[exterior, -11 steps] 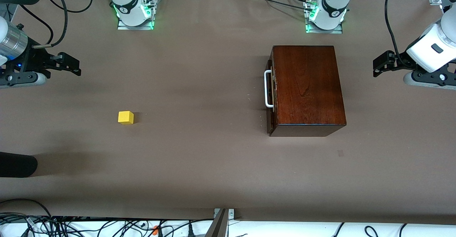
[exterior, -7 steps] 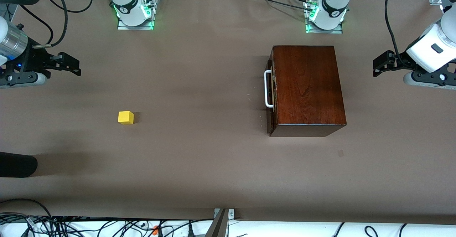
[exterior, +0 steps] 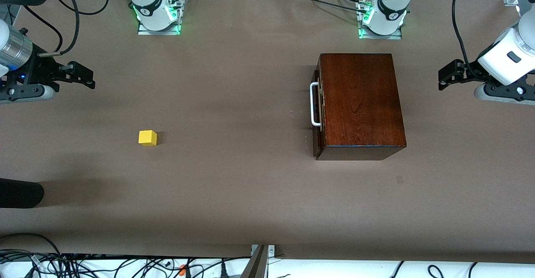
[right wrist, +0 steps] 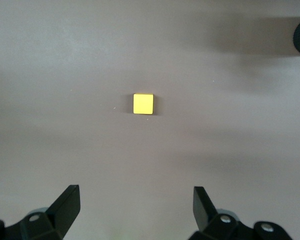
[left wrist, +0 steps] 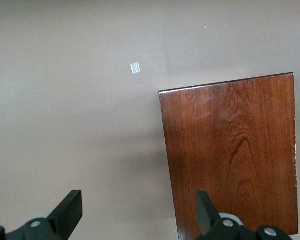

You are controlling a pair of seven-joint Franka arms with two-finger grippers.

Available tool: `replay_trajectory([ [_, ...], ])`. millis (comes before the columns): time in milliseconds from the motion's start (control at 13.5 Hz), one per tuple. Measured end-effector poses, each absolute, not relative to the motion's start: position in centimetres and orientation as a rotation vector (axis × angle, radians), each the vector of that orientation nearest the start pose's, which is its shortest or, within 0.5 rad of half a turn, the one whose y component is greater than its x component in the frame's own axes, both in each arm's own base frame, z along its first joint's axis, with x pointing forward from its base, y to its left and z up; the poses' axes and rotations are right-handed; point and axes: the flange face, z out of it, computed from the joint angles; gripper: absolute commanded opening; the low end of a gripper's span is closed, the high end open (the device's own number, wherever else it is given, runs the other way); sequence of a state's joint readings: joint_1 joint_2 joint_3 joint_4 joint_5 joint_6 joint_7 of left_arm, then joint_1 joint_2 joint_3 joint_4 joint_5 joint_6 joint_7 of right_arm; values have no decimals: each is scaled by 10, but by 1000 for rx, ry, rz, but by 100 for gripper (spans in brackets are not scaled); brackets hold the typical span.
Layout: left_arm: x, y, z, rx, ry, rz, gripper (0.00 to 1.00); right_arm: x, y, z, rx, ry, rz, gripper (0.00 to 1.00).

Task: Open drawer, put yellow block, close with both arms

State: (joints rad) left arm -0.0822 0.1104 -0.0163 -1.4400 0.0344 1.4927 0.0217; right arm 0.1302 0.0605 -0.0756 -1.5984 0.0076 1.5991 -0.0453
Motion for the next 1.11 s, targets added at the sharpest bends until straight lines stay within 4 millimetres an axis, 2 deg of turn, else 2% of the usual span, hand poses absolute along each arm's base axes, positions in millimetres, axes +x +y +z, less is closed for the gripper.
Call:
replay_trajectory([
  [518,577,-53,616,-3099,184,102,100,572,33,580,-3134,-156,94,100],
  [1109,575,-63,606,-3093,212,177,100,572,33,580,-3134,-156,94,100],
])
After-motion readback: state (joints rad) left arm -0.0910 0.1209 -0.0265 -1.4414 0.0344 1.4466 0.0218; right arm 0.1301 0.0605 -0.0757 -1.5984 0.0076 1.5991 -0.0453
